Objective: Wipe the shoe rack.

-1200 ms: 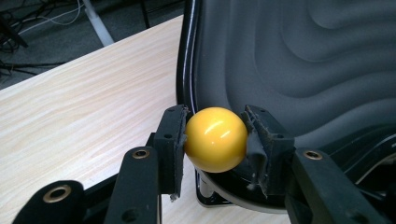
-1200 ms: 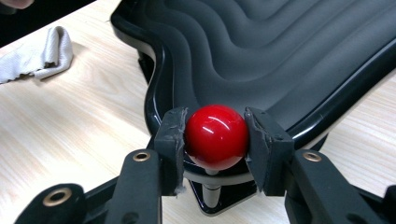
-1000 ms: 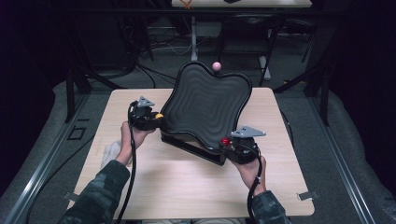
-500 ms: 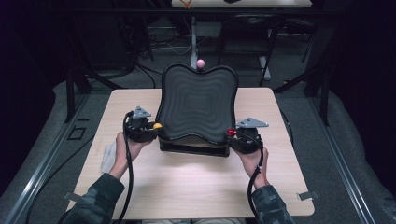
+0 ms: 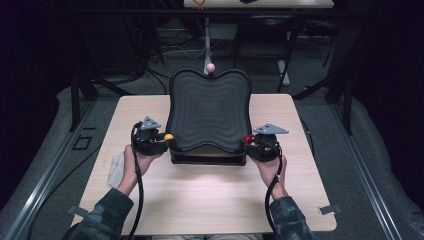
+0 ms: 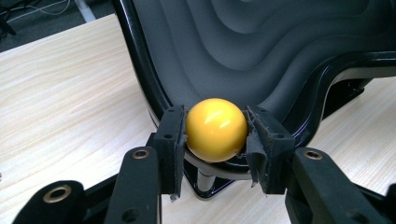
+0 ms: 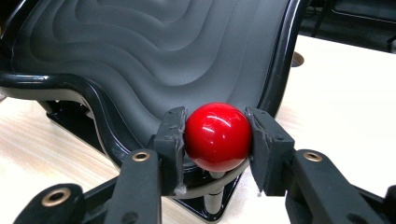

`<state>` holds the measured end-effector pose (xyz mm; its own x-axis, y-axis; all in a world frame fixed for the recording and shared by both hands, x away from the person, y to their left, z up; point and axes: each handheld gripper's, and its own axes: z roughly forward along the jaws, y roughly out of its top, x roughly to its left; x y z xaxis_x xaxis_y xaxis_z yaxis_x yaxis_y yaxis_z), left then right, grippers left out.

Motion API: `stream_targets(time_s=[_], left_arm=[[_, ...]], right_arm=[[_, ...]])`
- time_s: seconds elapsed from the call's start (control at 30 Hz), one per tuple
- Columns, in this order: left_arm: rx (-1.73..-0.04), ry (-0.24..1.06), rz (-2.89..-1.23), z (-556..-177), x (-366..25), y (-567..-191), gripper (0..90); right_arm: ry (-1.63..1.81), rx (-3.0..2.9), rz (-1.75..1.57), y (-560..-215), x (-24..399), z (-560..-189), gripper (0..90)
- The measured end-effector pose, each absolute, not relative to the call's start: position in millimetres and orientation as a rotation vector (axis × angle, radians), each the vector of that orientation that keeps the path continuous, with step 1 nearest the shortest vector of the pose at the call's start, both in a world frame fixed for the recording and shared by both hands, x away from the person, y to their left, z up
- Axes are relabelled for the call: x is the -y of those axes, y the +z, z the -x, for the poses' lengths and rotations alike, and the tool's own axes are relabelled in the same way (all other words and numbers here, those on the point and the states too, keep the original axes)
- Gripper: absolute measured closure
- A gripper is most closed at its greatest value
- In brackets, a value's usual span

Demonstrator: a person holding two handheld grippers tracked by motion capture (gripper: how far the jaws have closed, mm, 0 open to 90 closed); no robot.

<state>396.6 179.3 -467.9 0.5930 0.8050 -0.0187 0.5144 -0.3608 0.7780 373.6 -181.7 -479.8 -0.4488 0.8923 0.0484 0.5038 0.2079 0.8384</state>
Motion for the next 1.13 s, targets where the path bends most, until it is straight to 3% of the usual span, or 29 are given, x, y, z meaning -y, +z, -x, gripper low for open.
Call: stream_targets(time_s=[0.1, 0.17, 0.4, 0.5, 0.8, 0.97, 1.13], left_arm=[[-1.044, 0.475, -2.036, -397, -180, -468, 59.5], [-1.043, 0.490, -2.016, -396, -181, -469, 56.2], [-1.074, 0.479, -2.011, -385, -194, -463, 22.3], [-1.087, 0.460, -2.038, -377, -201, -467, 14.9], [-1.166, 0.404, -2.093, -359, -219, -488, 9.9], [-1.216, 0.345, -2.144, -350, -222, -503, 1.6], [-1.223, 0.318, -2.180, -352, -221, -510, 0.2]], right_arm=[[1.145, -2.034, -1.294, -480, 181, -373, 58.5], [1.138, -1.999, -1.307, -479, 181, -372, 50.0], [1.091, -2.012, -1.376, -475, 188, -366, 14.0], [1.072, -2.018, -1.407, -475, 197, -359, 9.7], [0.979, -2.021, -1.459, -486, 214, -336, 0.7], [0.938, -2.023, -1.485, -497, 221, -328, 0.0], [0.914, -2.061, -1.501, -504, 227, -326, 0.0]])
